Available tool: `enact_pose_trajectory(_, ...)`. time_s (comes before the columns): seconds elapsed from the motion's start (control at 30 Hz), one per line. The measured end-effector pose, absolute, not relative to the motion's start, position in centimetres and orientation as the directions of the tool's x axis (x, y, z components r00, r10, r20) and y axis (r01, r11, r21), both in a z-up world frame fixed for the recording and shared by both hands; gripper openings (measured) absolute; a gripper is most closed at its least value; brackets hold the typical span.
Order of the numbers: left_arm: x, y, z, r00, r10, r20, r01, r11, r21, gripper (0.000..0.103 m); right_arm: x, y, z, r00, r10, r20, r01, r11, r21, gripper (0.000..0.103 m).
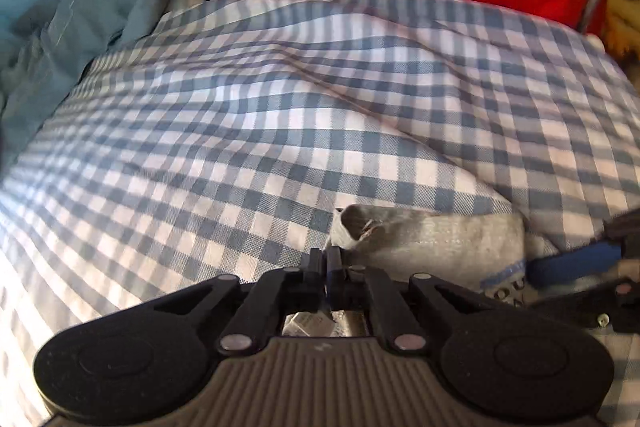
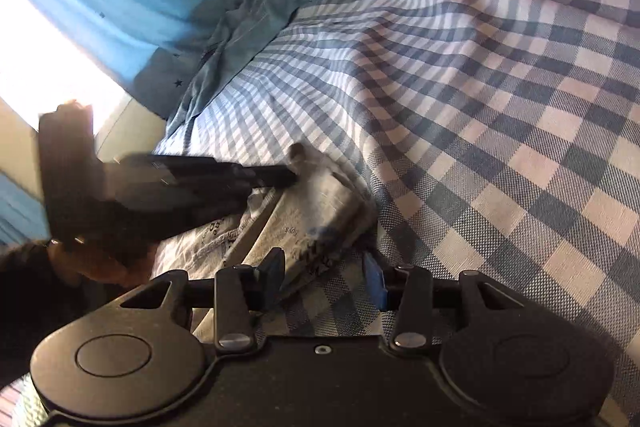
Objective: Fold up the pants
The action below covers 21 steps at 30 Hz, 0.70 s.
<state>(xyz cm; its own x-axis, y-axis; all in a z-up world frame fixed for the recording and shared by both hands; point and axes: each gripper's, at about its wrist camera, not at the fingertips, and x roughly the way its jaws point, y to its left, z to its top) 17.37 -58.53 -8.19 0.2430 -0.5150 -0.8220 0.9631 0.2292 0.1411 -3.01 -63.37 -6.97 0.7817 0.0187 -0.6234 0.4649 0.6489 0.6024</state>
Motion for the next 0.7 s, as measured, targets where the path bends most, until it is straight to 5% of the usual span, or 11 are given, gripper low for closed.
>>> enact_pose_trajectory(0.03,17.7,-58.3,-8.0,0.232,-0.522,-0.821,0.962,0.246,0.115,0.008,-3.0,-63.4,-6.9,0.777,0.017,-0.629,0.471,0.647,0.599,0.046)
enact_pose_trajectory(0.13,18.8,-57.2,-7.5,0.256,-0.536,-0.804,0.942,0.327,0.081,0.06,-3.1,-63.4,-7.1,0.778,0.013,-0.628,0.479,0.634,0.607,0.046)
enact_pose_trajectory(0.17,19.0,-56.7,-7.1,0.268,-0.543,-0.796,0.933,0.351,0.075,0.064,-3.1,-63.5,-7.2,0.781,0.013,-0.625,0.483,0.621,0.617,0.046)
enact_pose_trajectory(0.33,20.1,-54.2,-5.8,0.3,-0.557,-0.775,0.892,0.451,0.021,0.07,-3.1,-64.2,-7.7,0.797,-0.003,-0.604,0.504,0.555,0.662,0.045)
enact_pose_trajectory(0.43,20.6,-55.0,-7.9,0.357,-0.442,-0.823,0.871,0.477,0.122,0.069,-2.7,-64.3,-7.7,0.785,-0.044,-0.618,0.536,0.549,0.642,0.035)
enact_pose_trajectory(0.57,21.6,-54.8,-8.0,0.387,-0.447,-0.806,0.833,0.545,0.098,0.073,-2.6,-64.8,-8.2,0.768,-0.082,-0.635,0.578,0.516,0.633,0.01)
enact_pose_trajectory(0.7,21.8,-53.9,-6.5,0.391,-0.449,-0.803,0.796,0.603,0.051,0.073,-2.8,-64.7,-8.3,0.776,-0.091,-0.624,0.569,0.529,0.629,0.009)
